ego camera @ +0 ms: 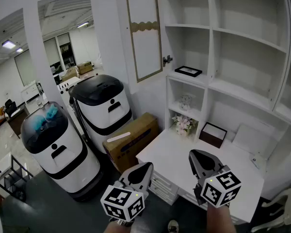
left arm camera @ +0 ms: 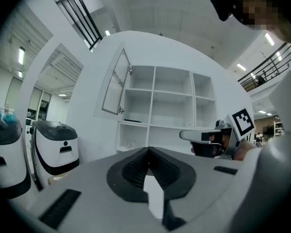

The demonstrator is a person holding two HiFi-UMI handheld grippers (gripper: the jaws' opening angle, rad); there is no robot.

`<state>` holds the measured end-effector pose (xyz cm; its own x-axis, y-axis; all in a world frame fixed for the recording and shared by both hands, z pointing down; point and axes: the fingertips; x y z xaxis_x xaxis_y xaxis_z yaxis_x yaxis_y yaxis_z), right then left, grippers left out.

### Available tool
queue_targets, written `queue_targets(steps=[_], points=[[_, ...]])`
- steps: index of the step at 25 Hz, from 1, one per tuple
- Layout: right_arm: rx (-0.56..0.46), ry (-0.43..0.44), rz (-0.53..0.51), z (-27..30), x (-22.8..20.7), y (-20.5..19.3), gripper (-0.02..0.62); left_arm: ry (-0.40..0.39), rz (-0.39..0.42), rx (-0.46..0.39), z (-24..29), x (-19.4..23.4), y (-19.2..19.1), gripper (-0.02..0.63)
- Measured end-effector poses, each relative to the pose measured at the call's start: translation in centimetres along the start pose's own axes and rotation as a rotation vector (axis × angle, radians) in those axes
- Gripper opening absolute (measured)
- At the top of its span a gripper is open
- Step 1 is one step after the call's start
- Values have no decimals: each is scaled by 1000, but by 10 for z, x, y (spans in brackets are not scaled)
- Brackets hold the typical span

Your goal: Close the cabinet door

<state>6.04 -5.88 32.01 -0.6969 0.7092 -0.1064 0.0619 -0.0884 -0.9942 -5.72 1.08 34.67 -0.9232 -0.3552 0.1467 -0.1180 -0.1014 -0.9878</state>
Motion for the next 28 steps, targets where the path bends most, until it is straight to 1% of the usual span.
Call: queue_targets(steps=[12, 21, 28], points=[[10, 17, 2, 6, -8, -5, 5, 10, -10, 4, 9, 2, -4, 5], [12, 16, 9, 13, -28, -8, 5, 9, -18, 14, 29, 2, -9, 5], [32, 23, 24, 28, -45, -18, 5, 12, -32, 46, 53, 7, -22, 5]])
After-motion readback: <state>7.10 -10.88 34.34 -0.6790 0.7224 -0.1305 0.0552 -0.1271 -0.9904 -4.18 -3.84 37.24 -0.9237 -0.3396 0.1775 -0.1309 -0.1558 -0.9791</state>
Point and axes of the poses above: the fingertips, and each gripper's own axes: z forward along the fingers, x to its left, y out of its top, and after that the axes turned 8 degrees about -y, right-handed
